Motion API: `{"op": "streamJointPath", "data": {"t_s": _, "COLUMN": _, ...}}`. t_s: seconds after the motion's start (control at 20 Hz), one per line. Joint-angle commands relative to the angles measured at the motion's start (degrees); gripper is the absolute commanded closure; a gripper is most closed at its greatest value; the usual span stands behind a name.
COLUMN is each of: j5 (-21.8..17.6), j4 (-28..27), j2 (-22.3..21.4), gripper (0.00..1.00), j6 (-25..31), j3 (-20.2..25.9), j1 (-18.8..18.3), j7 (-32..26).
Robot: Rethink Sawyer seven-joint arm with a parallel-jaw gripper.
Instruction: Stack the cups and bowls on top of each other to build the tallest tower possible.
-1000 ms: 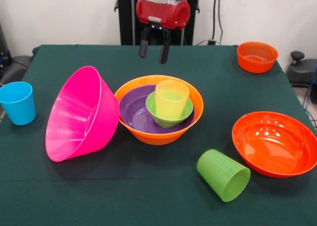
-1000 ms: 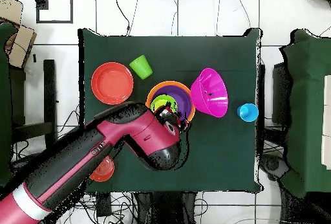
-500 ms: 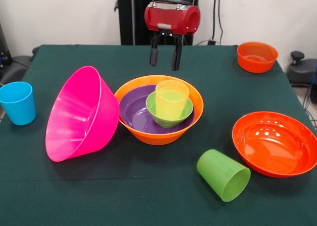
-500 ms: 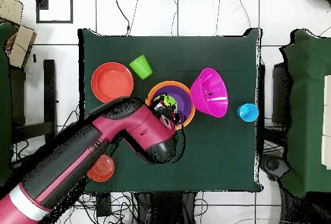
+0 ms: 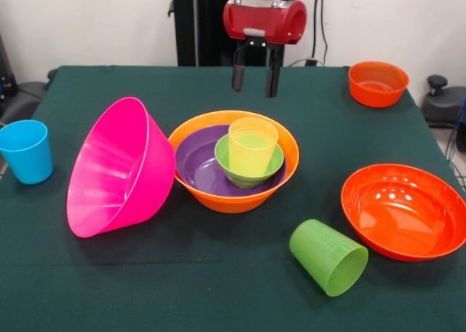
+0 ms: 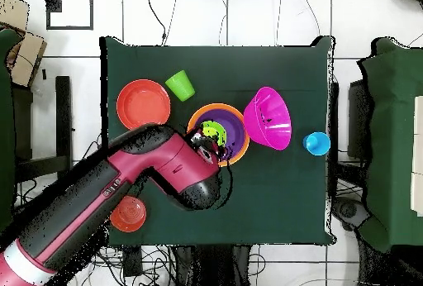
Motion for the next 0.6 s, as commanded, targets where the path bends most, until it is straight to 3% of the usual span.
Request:
{"op": "streamJointPath", "data": {"t_s": 0.05, "j5": 1.6, "j4": -5.6, "j2": 4.5, "gripper": 0.0, "j6": -4.8, "j3": 4.4, "j1": 1.4, "j7": 7.0}}
{"op": "streamJointPath", "data": {"t_s": 0.6, "j5": 2.3, "j4": -6.3, "j2": 12.0, "gripper": 0.0, "j6": -3.2, "j3": 1.7, "j1": 6.3, "j7": 5.5}}
